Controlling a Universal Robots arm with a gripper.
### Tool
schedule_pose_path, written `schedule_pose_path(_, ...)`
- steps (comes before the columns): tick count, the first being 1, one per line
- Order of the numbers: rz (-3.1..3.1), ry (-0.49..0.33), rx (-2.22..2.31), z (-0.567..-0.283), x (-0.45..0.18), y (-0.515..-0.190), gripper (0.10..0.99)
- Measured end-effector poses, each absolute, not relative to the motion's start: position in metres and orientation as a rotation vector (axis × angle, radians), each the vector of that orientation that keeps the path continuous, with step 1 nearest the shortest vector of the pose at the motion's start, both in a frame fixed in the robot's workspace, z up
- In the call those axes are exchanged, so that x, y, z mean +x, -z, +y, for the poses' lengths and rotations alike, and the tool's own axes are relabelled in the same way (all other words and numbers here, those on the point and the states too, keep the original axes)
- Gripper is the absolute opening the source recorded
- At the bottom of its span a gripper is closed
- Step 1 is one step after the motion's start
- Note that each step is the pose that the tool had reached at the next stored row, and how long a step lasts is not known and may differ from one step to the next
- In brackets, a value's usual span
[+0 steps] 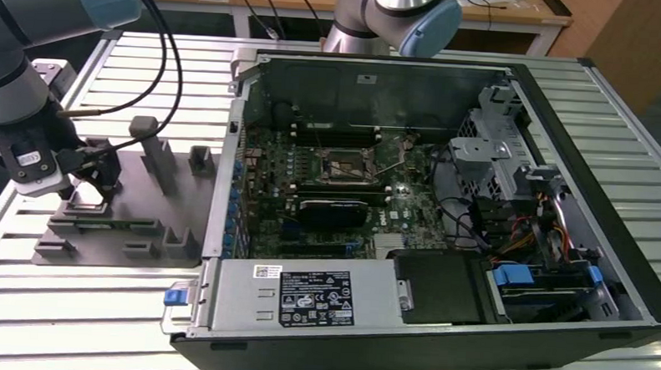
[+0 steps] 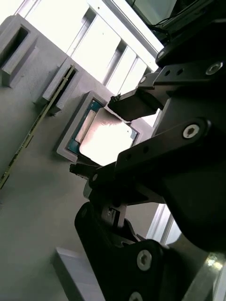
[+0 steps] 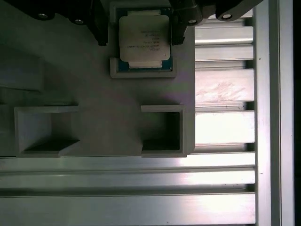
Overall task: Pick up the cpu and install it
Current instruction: 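Pick up the cpu and move it towards the insertion slot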
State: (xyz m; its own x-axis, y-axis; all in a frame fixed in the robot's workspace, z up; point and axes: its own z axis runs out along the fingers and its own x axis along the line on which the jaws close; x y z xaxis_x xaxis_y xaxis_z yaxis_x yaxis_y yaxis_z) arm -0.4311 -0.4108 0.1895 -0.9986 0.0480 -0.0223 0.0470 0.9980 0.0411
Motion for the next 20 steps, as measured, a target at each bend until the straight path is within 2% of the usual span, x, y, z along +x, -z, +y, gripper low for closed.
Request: schedule_pose_path(20, 3.118, -0.063, 0.018, -0.4109, -0.4317, -0.1860, 0.647)
